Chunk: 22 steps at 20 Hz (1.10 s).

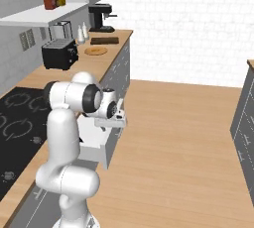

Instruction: Pick up the knife from the drawer and place it on the cutting board. Then place the meat from the plate to the cutting board.

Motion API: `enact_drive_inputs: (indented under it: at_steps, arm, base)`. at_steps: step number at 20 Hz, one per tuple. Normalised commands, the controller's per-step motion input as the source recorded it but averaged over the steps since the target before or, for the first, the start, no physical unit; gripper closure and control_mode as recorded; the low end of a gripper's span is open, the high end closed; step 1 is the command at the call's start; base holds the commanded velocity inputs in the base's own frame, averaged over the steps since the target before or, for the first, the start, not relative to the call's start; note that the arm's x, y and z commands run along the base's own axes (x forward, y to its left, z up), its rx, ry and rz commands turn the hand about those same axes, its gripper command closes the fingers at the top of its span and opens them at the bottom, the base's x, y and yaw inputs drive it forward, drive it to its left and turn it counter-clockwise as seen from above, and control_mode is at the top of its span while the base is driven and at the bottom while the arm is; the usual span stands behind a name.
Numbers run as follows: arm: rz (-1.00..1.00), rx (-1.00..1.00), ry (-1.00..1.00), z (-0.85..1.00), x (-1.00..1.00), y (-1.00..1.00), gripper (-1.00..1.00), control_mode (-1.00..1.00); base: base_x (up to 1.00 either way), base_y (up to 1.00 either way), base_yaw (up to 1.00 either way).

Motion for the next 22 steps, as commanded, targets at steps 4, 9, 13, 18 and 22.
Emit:
enact_drive_inputs:
  at_steps: [4, 9, 13, 18, 22]
  arm:
    - [0.00, 0.00, 0.00, 0.00, 0.00, -0.03, -1.00, -1.00]
    - [0.01, -0.03, 0.00, -0.04, 0.00, -0.80, -1.00, -1.00]
    - [0.00, -0.05, 0.00, 0.06, 0.00, -1.00, -1.00, -1.00]
    - [0.00, -0.06, 0.00, 0.21, -0.15, -1.00, -1.00, -1.00]
    - [0.00, -0.03, 0.00, 0.09, -0.25, -1.00, -1.00, -1.00]
  base:
    - [0.00, 0.00, 0.00]
    - [0.00, 0.00, 0.00]
    - [0.00, 0.00, 0.00]
    - [0.00, 0.00, 0.00]
    - [0.00, 0.00, 0.00]
